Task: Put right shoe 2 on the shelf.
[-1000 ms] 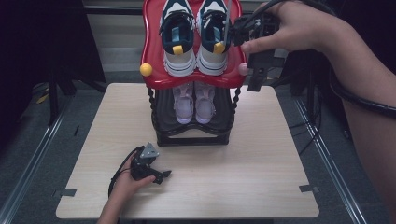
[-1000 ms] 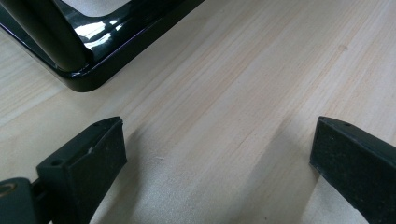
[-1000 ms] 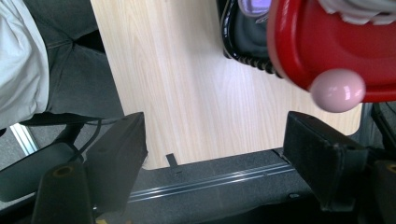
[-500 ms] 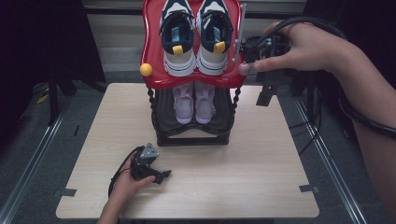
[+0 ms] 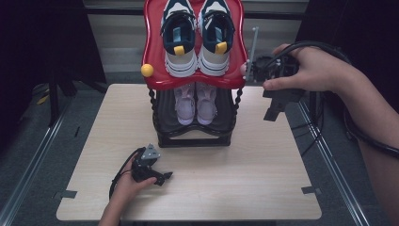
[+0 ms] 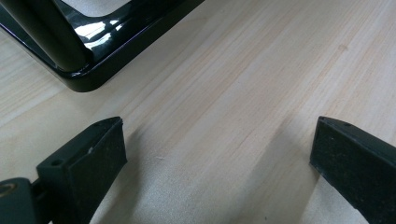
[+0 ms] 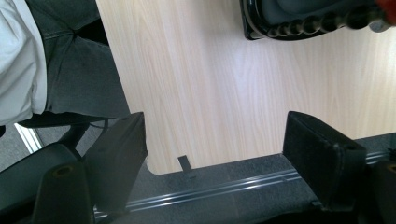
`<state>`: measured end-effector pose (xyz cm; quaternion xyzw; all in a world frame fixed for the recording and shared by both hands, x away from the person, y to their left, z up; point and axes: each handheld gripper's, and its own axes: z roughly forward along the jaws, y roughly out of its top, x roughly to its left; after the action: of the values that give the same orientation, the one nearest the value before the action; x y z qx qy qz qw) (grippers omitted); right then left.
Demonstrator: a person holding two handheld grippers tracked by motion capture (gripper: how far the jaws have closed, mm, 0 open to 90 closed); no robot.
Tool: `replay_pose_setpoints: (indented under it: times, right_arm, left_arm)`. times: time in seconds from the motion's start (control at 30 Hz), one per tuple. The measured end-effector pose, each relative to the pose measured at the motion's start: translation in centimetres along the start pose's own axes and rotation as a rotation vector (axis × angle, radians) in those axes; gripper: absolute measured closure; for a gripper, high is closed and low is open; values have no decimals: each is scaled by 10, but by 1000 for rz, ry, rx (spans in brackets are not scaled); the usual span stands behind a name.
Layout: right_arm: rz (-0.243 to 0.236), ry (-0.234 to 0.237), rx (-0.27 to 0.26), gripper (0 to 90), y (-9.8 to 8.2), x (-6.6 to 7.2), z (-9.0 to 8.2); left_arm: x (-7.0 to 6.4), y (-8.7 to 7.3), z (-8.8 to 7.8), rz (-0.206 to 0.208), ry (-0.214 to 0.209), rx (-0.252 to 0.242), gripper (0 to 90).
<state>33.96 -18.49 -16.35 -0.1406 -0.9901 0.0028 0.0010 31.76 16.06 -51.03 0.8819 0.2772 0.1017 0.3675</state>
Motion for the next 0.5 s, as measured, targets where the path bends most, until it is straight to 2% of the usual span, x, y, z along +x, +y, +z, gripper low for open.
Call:
replay_pose_setpoints:
  times: [0.07, 0.37, 0.4, 0.5]
  right_arm:
    - [3, -6, -2, 214, -3, -1, 5]
    - [9, 20, 1, 214, -17, -1, 31]
    - [26, 20, -4, 214, -19, 0, 34]
    - [28, 24, -2, 213, -21, 1, 40]
  left_arm:
    - [0, 0, 0, 1, 0, 0, 29]
    - [0, 0, 0, 2, -2, 5, 29]
    - [0, 0, 0, 2, -2, 5, 29]
    - [0, 0, 0, 2, -2, 5, 29]
